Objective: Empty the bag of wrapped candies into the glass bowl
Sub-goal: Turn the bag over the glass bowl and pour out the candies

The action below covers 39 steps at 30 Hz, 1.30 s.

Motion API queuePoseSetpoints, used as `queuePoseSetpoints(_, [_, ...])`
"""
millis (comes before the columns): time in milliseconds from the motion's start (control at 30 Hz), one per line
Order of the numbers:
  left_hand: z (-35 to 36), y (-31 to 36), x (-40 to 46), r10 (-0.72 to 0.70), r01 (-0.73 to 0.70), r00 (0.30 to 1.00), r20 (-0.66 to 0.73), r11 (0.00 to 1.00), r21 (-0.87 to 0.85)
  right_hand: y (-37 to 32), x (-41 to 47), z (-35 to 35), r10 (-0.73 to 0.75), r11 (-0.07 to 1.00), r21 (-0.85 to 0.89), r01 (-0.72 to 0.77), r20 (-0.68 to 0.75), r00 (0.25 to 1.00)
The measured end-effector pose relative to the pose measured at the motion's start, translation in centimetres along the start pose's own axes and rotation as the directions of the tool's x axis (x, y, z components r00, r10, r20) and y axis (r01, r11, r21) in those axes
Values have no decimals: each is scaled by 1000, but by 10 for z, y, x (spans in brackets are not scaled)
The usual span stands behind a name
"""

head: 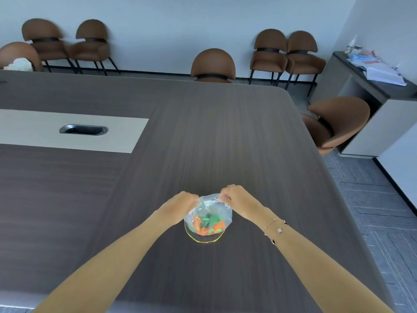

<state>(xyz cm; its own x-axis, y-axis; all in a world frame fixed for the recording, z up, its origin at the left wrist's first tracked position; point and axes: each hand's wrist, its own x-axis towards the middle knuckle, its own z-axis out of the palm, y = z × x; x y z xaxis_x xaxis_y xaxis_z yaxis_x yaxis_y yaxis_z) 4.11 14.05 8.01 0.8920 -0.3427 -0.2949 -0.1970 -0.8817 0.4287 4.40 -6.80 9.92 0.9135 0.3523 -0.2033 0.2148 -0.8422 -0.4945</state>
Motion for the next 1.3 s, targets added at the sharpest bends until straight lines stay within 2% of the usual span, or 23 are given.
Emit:
queuePoseSetpoints(133, [-8,-1,-8,18,-20,1000,-14,995,-96,-4,-3,-9,-47,998,34,47,15,999])
queuePoseSetpoints(333, [-26,-3,-6,62,-66,997,-36,990,-121,-15,0,-22,-68,997,23,69,-14,998])
queuePoseSetpoints(500, [-39,1,-3,70,-75,997,-36,984,-159,-20,3,-36,-81,993,82,85,-49,996])
queuePoseSetpoints(733, [-44,-4,1,127,-131,991,-43,986,-102,-18,4,-40,-70,992,102,76,-61,996])
queuePoseSetpoints(967, [-46,-3,8,159,-165,982,-103,985,-50,-17,14,-45,-45,994,99,54,-89,995])
queuePoseSetpoints(1300, [-72,-2,19,157,-166,960,-231,986,-18,-26,27,-65,-99,991,71,113,-178,979])
